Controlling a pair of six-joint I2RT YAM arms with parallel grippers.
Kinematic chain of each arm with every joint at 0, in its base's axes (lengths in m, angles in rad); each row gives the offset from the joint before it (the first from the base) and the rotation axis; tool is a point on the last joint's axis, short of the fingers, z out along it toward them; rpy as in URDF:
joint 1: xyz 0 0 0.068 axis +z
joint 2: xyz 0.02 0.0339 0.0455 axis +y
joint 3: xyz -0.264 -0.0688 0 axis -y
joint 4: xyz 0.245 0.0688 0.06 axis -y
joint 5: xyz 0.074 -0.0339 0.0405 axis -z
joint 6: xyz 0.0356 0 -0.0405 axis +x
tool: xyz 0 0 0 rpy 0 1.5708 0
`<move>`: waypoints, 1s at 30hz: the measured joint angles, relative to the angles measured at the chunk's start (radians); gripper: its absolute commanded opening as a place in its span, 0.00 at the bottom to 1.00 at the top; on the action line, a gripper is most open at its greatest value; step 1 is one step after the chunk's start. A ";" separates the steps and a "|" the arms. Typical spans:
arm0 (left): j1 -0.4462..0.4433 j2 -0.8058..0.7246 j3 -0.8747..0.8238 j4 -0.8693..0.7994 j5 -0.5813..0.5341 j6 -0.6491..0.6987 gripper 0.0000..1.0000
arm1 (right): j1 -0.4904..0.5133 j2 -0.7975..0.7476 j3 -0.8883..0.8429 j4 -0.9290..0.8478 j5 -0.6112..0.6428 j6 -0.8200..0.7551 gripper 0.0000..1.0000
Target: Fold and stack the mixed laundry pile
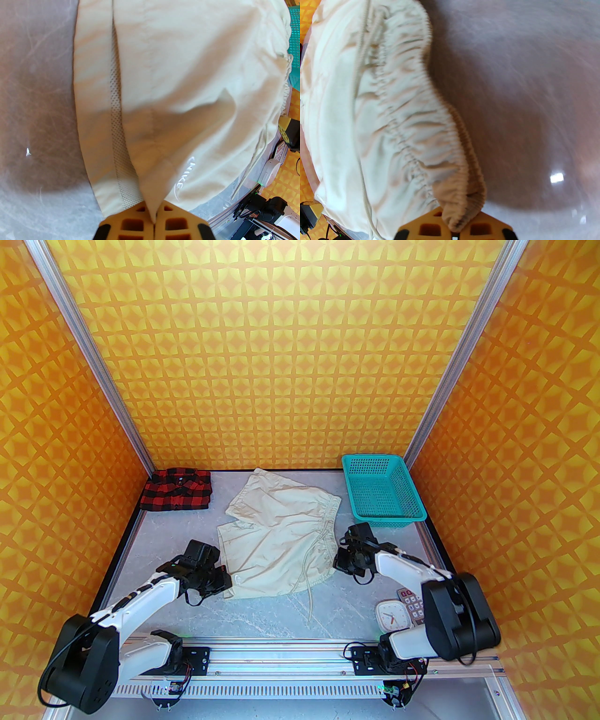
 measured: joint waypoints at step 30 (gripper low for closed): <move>-0.069 -0.074 -0.057 -0.111 -0.035 -0.082 0.73 | -0.054 -0.221 -0.211 -0.082 -0.143 0.233 0.46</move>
